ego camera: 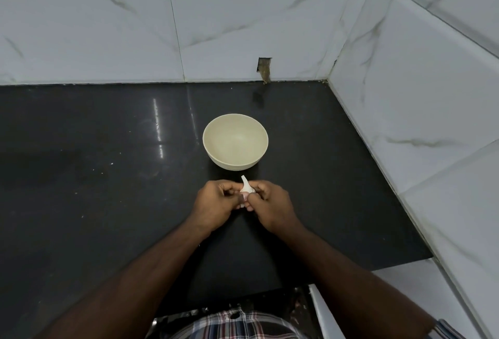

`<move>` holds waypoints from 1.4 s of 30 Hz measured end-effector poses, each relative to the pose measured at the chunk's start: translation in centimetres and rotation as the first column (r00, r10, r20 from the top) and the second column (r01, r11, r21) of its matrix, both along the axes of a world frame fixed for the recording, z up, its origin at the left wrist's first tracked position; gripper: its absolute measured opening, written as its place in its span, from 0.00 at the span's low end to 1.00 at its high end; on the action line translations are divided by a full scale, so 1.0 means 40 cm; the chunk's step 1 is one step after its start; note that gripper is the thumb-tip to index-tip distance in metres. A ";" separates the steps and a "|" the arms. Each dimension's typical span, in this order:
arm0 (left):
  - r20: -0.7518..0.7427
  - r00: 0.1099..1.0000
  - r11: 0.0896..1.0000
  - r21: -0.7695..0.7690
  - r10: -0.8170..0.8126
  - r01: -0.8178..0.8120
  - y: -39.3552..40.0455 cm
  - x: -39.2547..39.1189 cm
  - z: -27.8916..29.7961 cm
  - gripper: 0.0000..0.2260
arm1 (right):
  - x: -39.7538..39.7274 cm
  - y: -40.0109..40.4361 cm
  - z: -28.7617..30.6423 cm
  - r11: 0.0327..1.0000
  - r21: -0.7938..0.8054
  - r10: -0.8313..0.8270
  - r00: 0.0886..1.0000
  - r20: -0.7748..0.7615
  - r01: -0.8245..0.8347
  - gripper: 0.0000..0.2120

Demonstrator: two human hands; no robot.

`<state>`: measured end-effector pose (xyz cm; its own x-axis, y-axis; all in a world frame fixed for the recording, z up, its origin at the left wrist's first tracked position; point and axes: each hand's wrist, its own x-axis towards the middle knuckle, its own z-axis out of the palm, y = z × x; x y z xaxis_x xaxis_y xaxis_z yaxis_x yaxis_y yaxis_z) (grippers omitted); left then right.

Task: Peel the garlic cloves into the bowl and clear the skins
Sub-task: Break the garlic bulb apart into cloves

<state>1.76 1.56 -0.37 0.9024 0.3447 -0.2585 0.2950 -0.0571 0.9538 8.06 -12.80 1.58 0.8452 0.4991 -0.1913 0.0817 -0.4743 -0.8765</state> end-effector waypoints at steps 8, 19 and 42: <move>-0.054 0.996 0.989 -0.120 0.076 -0.082 -0.021 0.000 0.008 0.07 | 0.036 -0.022 0.009 0.967 0.247 0.054 0.904 -0.425 0.059 0.15; -0.099 0.992 0.964 -0.247 0.073 -0.095 -0.051 0.012 0.037 0.05 | 0.065 -0.077 0.017 0.945 0.262 -0.026 0.848 -0.530 0.193 0.11; -0.122 0.992 0.935 -0.344 0.044 -0.084 -0.073 0.031 0.066 0.13 | 0.058 -0.075 0.038 0.990 0.129 -0.013 0.932 -0.362 0.064 0.11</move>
